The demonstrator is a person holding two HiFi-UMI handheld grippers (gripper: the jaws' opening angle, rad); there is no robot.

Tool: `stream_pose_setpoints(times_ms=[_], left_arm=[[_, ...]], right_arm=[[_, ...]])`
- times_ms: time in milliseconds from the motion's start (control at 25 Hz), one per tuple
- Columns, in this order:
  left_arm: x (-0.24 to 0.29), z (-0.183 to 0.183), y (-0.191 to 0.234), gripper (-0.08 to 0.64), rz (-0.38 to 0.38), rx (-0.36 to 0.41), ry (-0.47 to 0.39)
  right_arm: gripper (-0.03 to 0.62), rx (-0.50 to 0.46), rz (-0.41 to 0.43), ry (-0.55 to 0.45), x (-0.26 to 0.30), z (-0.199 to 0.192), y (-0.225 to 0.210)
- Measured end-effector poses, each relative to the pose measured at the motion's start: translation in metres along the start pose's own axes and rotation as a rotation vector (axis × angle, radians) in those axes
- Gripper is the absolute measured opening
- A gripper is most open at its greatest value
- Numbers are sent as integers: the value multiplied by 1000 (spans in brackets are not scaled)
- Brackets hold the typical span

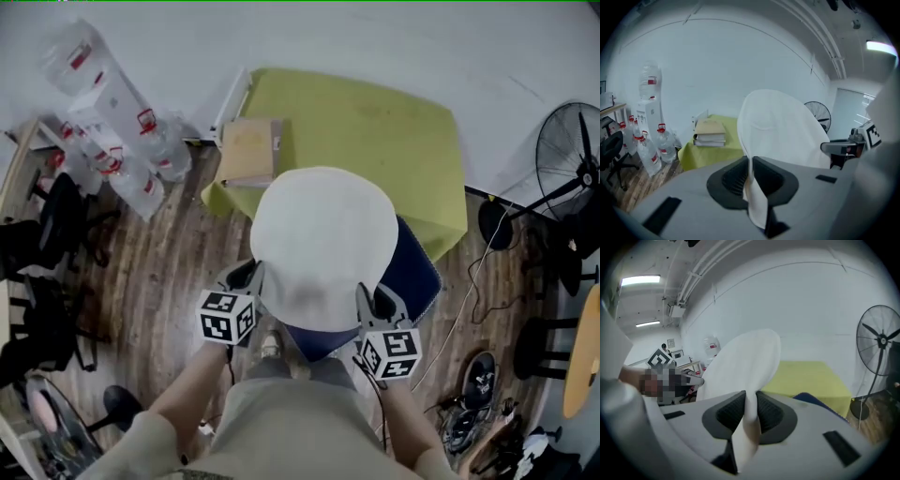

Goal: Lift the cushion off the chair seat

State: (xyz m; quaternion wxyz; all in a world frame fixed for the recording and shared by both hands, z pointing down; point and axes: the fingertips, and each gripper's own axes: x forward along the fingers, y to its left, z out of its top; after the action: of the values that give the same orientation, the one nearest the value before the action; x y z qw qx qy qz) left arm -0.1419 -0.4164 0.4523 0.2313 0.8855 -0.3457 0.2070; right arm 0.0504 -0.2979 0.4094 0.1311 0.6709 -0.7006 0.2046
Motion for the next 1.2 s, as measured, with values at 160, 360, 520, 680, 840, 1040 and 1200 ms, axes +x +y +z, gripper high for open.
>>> stream_pose_setpoints(times_ms=[160,360,520,680,840,1040,1200], left_arm=[[-30,44,-15,55,-16,36,-93],[-64,95,-33,55,-23,78,-210],[-94,132,-53,55,-26,119,-304],[-124,157,-71,55,-30,149,-395],[-135,179,-83,55,-26,185,-453],[-151,189,-98,55,-27,222,-492],[-152,189,-105,55,-35,223,-483]], right_arm=[[84,-19,9,-94,-24,45,3],[84,-67,23,-208,-55,97,12],[84,-124,4,-292,-85,136,18],[84,-160,-5,-382,-117,164,24],[83,-211,-24,-439,-129,185,21],[83,-232,-40,-473,-144,196,20],[83,-228,-39,-470,-147,197,14]])
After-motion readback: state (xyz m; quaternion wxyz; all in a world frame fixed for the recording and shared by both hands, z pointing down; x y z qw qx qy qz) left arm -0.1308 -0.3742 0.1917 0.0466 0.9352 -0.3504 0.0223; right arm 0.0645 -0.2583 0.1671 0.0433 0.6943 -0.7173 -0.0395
